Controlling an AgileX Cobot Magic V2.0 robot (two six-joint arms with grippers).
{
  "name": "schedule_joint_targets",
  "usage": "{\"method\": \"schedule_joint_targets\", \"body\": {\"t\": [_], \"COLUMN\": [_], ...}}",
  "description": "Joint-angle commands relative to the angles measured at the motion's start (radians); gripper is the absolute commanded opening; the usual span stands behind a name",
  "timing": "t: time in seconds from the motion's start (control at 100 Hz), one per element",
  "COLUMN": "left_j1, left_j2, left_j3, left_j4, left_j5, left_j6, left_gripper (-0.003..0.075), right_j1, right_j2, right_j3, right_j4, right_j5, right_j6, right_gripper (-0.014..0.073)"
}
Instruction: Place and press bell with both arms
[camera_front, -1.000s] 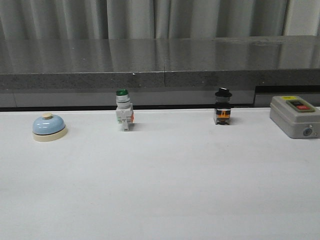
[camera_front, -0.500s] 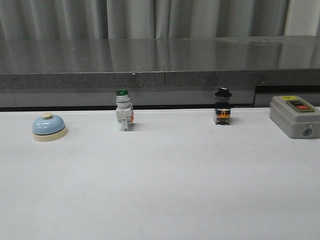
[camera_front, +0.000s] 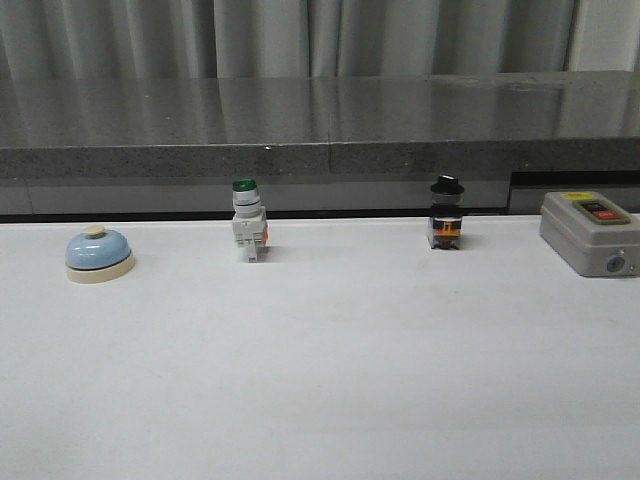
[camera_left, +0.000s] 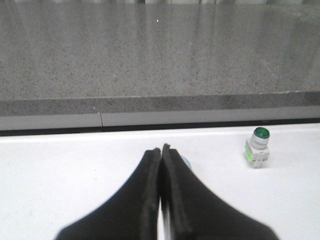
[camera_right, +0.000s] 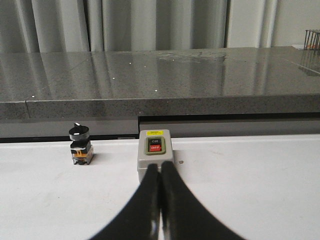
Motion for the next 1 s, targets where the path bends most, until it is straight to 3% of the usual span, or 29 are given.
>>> {"method": "schedule_joint_targets", "body": {"t": [0.0,0.12,0.17,0.32,0.41,0.99], "left_j1": [0.000,0.000,-0.004,-0.014,-0.024,-0.050], "left_j2": [0.092,0.207,0.250,0.379,0.456,0.946], "left_j3": [-0.086,-0.155,-0.180,-0.252,-0.303,-0.712], "left_j4": [0.014,0.017,0.017,0.017,0.017,0.017], "left_j5": [-0.042,-0.021,-0.021,-0.016,0.032,0.352], "left_j6": [-0.003,-0.003,-0.003,-0.003,-0.003,-0.003], "left_gripper": [-0.0018,0.0066,0.0153,0.0519,0.0634,0.0638], "right_j1": [-0.004,-0.004,-0.004,-0.004,-0.004,-0.004], "right_j2": [-0.013,-0.013,-0.013,-0.013,-0.013,-0.013], "right_j3": [-0.016,-0.016,-0.016,-0.016,-0.016,-0.016], "right_j4": [-0.011,-0.011,-0.011,-0.011,-0.011,-0.011], "right_j5": [-0.081,-0.081,-0.081,-0.081,-0.081,-0.081], "right_j6": [-0.003,-0.003,-0.003,-0.003,-0.003,-0.003], "right_gripper": [-0.0060,-0.0060,-0.0060,-0.0060,-0.0060,-0.0060]}}
